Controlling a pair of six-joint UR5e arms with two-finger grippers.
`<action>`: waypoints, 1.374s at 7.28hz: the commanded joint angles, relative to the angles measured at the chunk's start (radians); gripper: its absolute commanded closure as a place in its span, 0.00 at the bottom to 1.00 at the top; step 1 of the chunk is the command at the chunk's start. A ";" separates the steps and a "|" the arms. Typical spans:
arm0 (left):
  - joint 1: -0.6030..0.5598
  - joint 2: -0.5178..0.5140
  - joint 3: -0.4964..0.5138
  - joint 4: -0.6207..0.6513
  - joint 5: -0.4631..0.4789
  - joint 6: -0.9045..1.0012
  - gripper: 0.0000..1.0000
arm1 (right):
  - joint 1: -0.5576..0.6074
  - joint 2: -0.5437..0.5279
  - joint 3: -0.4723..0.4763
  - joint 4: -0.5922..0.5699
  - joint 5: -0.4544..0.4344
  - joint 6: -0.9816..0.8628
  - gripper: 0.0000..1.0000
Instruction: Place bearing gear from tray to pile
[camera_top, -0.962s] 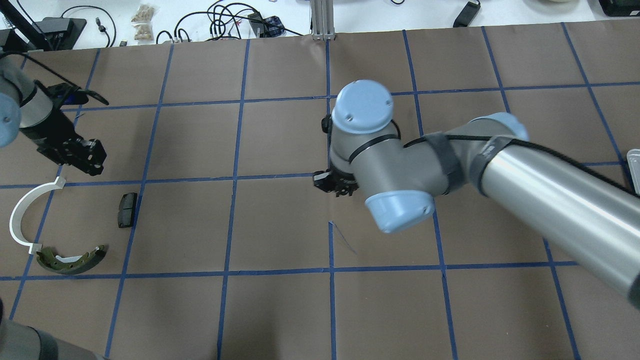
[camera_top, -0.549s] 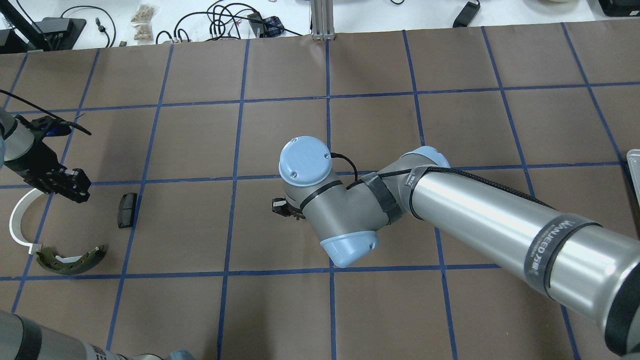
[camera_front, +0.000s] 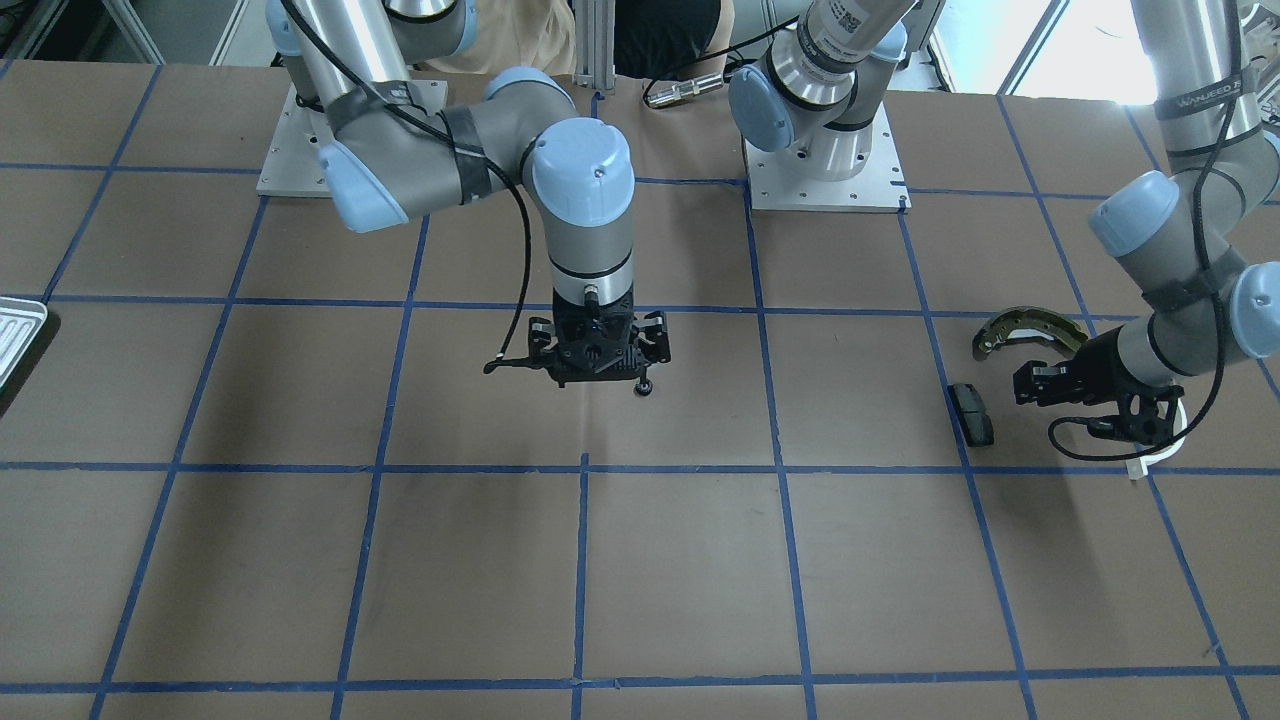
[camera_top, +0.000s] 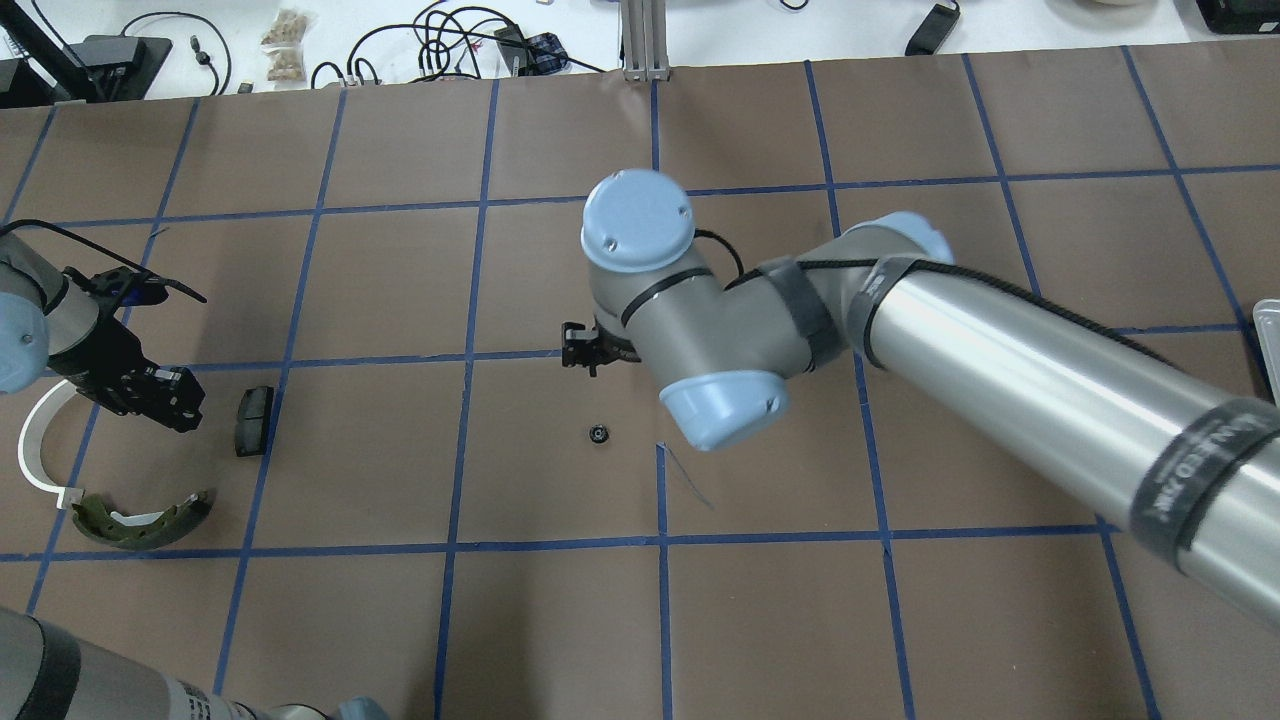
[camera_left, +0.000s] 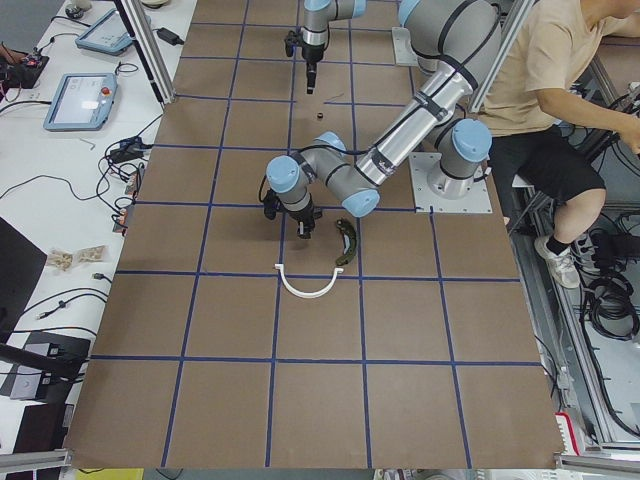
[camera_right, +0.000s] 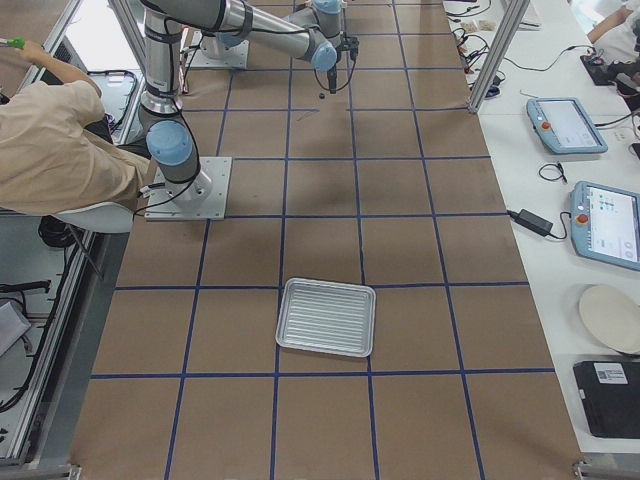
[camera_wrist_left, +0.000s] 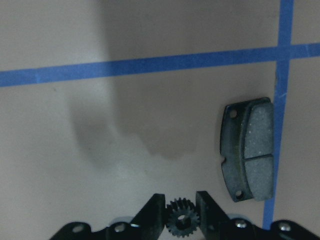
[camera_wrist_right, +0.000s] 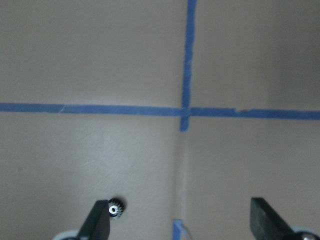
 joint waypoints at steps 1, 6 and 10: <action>0.006 -0.014 -0.004 0.007 0.001 0.001 1.00 | -0.189 -0.123 -0.182 0.372 -0.005 -0.212 0.00; 0.022 0.010 0.009 -0.022 0.013 -0.007 0.00 | -0.323 -0.390 -0.209 0.593 -0.005 -0.392 0.00; -0.365 0.104 0.157 -0.228 -0.007 -0.395 0.00 | -0.423 -0.432 -0.062 0.462 -0.007 -0.379 0.00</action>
